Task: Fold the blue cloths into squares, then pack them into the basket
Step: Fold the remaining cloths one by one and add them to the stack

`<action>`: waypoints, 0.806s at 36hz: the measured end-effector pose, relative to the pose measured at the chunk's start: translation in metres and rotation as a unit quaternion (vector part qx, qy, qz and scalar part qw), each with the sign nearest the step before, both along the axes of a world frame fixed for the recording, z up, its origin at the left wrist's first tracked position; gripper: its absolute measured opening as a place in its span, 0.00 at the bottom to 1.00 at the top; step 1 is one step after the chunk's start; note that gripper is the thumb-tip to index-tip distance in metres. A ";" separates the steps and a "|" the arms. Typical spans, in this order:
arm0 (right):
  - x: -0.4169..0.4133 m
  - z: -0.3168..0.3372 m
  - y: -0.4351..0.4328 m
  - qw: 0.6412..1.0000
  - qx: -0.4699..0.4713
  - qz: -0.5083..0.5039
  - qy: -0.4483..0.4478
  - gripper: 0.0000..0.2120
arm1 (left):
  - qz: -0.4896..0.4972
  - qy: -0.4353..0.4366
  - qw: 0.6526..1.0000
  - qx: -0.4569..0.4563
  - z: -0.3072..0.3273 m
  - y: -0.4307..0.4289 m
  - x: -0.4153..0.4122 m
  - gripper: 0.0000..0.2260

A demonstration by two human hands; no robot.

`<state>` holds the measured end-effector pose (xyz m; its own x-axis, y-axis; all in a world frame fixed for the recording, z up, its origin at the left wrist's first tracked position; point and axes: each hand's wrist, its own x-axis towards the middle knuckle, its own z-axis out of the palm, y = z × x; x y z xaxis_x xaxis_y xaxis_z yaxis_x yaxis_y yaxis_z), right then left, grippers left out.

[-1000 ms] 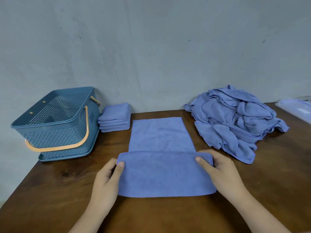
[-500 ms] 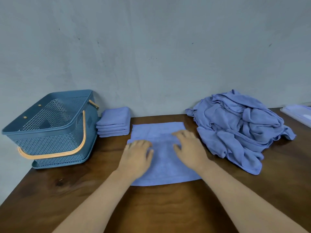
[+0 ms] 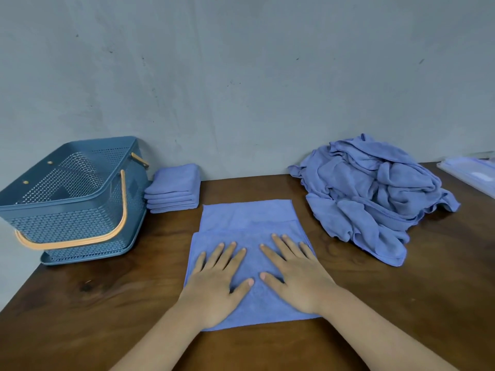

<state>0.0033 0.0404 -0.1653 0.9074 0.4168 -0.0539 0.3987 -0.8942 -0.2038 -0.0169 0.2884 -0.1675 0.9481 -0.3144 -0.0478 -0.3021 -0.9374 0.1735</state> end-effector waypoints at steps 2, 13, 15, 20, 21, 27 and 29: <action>-0.016 0.000 -0.001 1.000 0.000 0.000 -0.001 0.35 | -0.002 -0.002 1.000 0.001 -0.001 -0.002 -0.015 0.33; -0.066 0.005 -0.002 1.000 -0.006 0.009 0.018 0.34 | 0.003 0.004 1.000 -0.020 0.005 -0.007 -0.065 0.33; -0.059 0.010 0.000 1.000 0.006 0.009 0.003 0.34 | 0.017 -0.018 0.999 -0.040 0.013 -0.003 -0.054 0.32; -0.008 0.022 0.009 0.995 0.047 0.009 -0.082 0.29 | 0.038 -0.068 0.995 -0.060 0.020 0.004 0.013 0.27; 0.006 0.022 0.009 0.996 0.045 0.012 -0.073 0.29 | 0.031 -0.055 0.996 -0.060 0.020 0.005 0.029 0.25; 0.066 0.008 0.000 0.999 0.010 0.032 0.001 0.30 | 0.019 0.009 0.999 -0.032 0.015 0.020 0.084 0.26; 0.073 0.005 -0.010 1.000 0.026 0.010 0.005 0.32 | 0.022 0.019 0.999 -0.019 0.011 0.024 0.086 0.28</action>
